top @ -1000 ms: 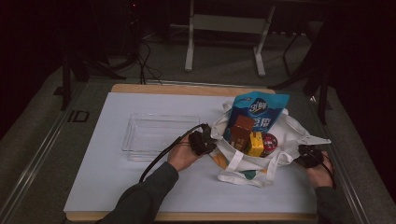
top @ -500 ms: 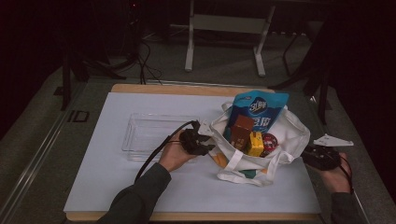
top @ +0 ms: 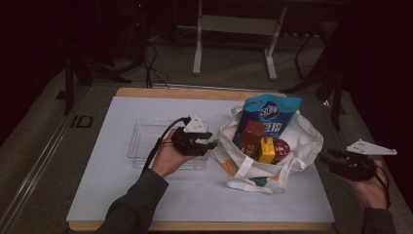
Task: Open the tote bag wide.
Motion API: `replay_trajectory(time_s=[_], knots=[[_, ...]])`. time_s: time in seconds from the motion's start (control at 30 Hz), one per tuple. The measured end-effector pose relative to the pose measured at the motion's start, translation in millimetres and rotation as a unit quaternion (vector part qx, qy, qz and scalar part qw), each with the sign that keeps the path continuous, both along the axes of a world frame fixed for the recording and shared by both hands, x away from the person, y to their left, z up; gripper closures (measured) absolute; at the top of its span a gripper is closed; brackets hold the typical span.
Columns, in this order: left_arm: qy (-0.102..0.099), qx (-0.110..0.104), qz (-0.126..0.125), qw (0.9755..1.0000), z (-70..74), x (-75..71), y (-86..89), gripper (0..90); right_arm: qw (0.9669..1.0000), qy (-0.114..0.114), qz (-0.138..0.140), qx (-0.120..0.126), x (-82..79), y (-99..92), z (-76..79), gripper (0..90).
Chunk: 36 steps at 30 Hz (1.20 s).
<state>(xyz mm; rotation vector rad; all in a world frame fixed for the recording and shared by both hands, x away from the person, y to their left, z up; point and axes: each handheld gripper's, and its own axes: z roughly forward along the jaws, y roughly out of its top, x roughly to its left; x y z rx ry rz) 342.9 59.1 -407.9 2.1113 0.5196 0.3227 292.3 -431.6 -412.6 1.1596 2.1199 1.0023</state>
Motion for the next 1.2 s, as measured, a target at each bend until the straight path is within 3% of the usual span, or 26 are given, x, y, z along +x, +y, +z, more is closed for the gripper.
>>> replay_trajectory(time_s=[0.17, 0.33, 0.47, 0.63, 0.77, 0.9, 0.97, 1.2], knots=[[-0.018, -0.009, 0.006, 0.9998, 13.7, -0.1, 1.7, 59.5, 0.9996, -0.019, -0.014, 0.015, 7.4, -2.2, 10.4, 54.5], [-0.019, -0.045, 0.010, 0.9988, 24.7, 2.4, -1.9, 59.6, 0.9992, -0.024, -0.028, 0.017, 22.4, 1.3, 12.3, 56.1], [-0.028, -0.035, 0.014, 0.9989, 30.0, 7.4, -14.0, 59.7, 0.9989, -0.024, -0.037, 0.012, 36.0, 5.6, 11.3, 55.3], [-0.024, -0.040, 0.015, 0.9988, 32.0, 18.4, -30.4, 59.8, 0.9986, -0.021, -0.039, 0.030, 50.4, 10.2, 10.6, 55.0], [-0.005, -0.035, 0.033, 0.9988, 27.2, 30.5, -41.3, 63.6, 0.9990, -0.015, -0.036, 0.020, 60.6, 17.2, 7.7, 59.4], [0.012, -0.029, 0.045, 0.9985, 17.6, 40.1, -49.0, 80.3, 0.9991, -0.012, -0.037, 0.019, 67.6, 21.6, 5.7, 80.0], [0.020, -0.022, 0.048, 0.9984, 12.0, 42.1, -52.8, 86.2, 0.9990, -0.011, -0.037, 0.023, 70.5, 22.8, 3.8, 84.5], [0.027, 0.016, 0.061, 0.9976, -10.5, 45.6, -63.8, 87.3, 0.9989, 0.012, -0.042, 0.016, 80.3, 31.9, -14.2, 85.9]])
